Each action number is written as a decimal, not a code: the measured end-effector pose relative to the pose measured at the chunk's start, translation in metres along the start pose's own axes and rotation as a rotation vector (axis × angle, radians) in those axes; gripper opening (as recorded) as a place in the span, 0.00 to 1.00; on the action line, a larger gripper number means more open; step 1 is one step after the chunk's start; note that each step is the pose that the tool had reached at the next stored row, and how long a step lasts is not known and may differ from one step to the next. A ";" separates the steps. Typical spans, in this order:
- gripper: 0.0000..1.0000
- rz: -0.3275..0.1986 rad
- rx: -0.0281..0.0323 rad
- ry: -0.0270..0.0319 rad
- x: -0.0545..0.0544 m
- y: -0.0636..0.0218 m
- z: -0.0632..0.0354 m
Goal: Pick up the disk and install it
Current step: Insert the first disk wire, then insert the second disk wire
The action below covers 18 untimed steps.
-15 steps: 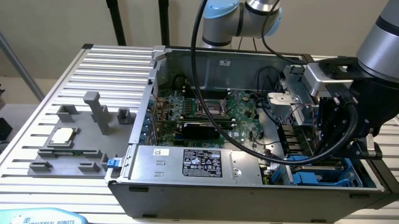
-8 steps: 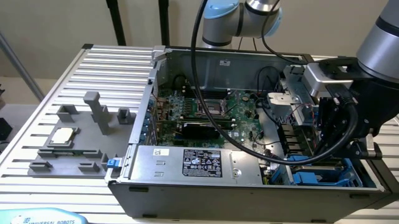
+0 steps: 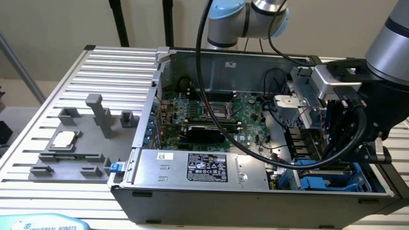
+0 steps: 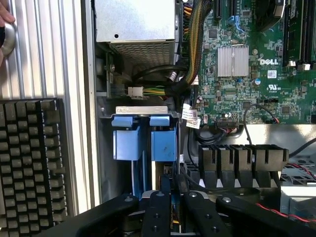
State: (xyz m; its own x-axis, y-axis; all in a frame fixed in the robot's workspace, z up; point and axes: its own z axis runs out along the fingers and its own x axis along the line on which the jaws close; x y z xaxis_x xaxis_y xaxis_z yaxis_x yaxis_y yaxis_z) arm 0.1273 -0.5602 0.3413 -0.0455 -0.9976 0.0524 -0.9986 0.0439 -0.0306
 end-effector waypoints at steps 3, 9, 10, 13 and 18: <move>0.16 0.000 0.0000 -0.0001 0.000 0.0000 0.0000; 0.16 0.000 0.0000 -0.0007 0.000 0.0000 0.0000; 0.16 0.000 0.0000 -0.0007 0.000 0.0000 0.0000; 0.16 0.000 0.0000 -0.0008 0.000 0.0000 0.0000; 0.16 0.000 0.0000 -0.0009 -0.001 0.0000 0.0000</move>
State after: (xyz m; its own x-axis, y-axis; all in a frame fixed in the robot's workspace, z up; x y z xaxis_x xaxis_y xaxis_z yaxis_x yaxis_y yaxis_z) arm 0.1273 -0.5593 0.3413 -0.0455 -0.9976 0.0516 -0.9986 0.0440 -0.0305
